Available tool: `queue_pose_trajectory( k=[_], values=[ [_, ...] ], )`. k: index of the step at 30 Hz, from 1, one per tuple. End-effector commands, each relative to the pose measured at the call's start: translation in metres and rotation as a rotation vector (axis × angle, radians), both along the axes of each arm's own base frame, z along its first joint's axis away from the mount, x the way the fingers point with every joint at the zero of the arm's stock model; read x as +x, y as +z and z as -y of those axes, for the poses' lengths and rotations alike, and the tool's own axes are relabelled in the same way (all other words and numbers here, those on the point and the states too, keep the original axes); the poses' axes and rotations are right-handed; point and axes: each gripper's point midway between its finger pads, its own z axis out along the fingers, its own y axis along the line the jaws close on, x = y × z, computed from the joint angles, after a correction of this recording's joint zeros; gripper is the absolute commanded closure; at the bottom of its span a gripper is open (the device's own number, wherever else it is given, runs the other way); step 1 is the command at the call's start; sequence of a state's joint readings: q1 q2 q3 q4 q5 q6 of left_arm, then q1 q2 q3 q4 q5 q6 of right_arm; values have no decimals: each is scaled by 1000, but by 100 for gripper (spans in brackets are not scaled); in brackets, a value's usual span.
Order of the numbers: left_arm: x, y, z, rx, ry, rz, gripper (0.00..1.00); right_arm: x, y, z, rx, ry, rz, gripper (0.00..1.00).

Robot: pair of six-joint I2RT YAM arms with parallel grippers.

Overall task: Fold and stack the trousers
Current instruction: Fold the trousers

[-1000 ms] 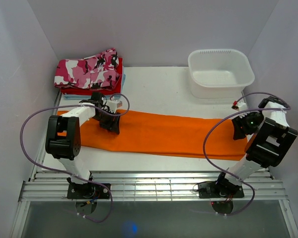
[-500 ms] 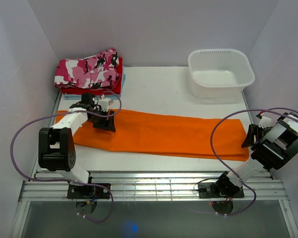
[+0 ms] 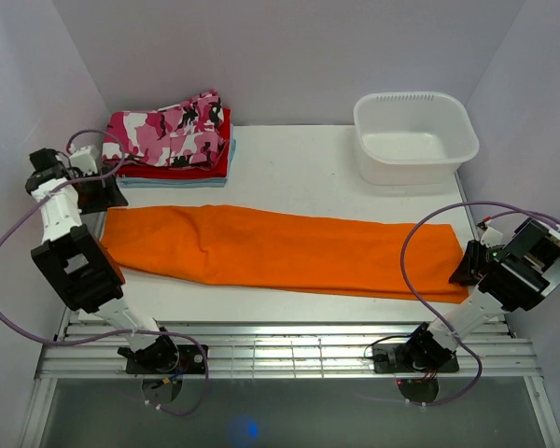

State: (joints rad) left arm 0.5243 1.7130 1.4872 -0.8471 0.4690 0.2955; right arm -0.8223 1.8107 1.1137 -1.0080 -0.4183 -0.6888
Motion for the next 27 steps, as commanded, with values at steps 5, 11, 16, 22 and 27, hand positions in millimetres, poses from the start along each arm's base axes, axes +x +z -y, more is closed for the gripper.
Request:
queue_pose_trajectory(
  k=[5,11,16,22,27],
  values=[
    [-36,-9,-39,-185,98,-108,24,9,2,8,38,-51,-7,92],
    [-60,-18,-41,-354,162,-156,2,36,16,55,-86,-67,66,92],
    [-87,-41,-44,-354,295,-256,2,38,14,57,-89,-53,67,92],
    [-112,-59,-58,-265,454,-342,7,35,11,61,-120,-40,70,92],
    [-127,-61,-75,-184,567,-369,11,33,10,60,-121,-32,68,92]
  ],
)
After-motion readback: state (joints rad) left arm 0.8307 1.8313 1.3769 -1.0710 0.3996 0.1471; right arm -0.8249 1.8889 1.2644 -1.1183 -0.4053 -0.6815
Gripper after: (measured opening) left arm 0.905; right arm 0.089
